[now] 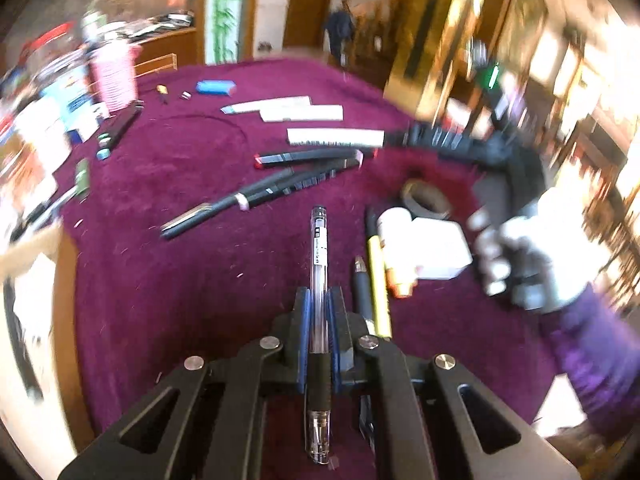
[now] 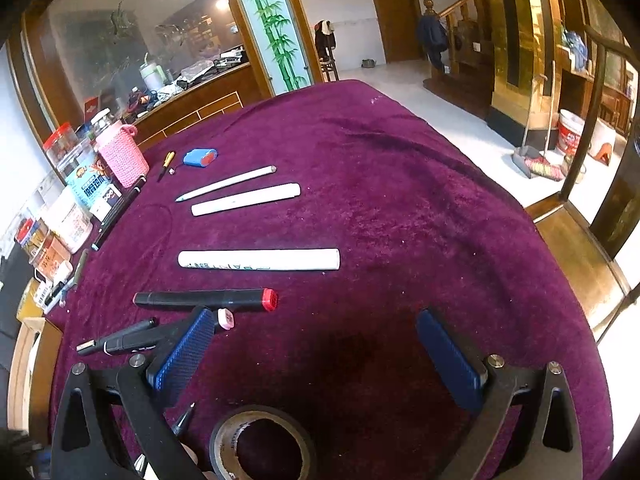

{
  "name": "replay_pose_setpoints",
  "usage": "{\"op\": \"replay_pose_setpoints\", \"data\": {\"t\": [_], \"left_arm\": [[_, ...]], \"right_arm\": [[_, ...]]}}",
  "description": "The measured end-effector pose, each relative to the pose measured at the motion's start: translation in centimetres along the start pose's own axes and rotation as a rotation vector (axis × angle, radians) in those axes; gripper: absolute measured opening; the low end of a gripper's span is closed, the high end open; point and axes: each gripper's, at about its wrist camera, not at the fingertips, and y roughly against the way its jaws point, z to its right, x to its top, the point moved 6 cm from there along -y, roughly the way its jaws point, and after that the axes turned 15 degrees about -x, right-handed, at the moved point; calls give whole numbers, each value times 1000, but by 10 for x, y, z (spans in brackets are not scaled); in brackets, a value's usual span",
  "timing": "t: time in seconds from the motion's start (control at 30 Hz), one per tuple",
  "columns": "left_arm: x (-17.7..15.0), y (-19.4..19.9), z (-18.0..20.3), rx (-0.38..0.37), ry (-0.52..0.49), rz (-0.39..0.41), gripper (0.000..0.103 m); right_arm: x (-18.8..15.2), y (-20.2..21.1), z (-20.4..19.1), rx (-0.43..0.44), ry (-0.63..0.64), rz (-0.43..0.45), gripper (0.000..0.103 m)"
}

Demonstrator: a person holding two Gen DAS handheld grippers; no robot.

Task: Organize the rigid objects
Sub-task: 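Lift the gel pen with the left tool while the right tool grasps the black tape roll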

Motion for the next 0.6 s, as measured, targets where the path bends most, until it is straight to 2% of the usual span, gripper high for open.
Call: {"op": "replay_pose_setpoints", "data": {"t": [0.13,0.23,0.37,0.5,0.6], "left_arm": [[-5,61,2,-55,49,167,8],[-10,95,3,-75,60,245,8],[-15,124,-7,-78,73,297,8],[-21,132,-18,-81,102,326,8],[-26,134,-25,-90,125,333,8]], "right_arm": [[1,-5,9,20,-57,-26,102],[0,-4,17,24,-93,-50,102],[-13,26,6,81,-4,-59,103],[-30,35,-13,19,152,-101,103],[-39,30,-25,-32,217,-125,102]]}}
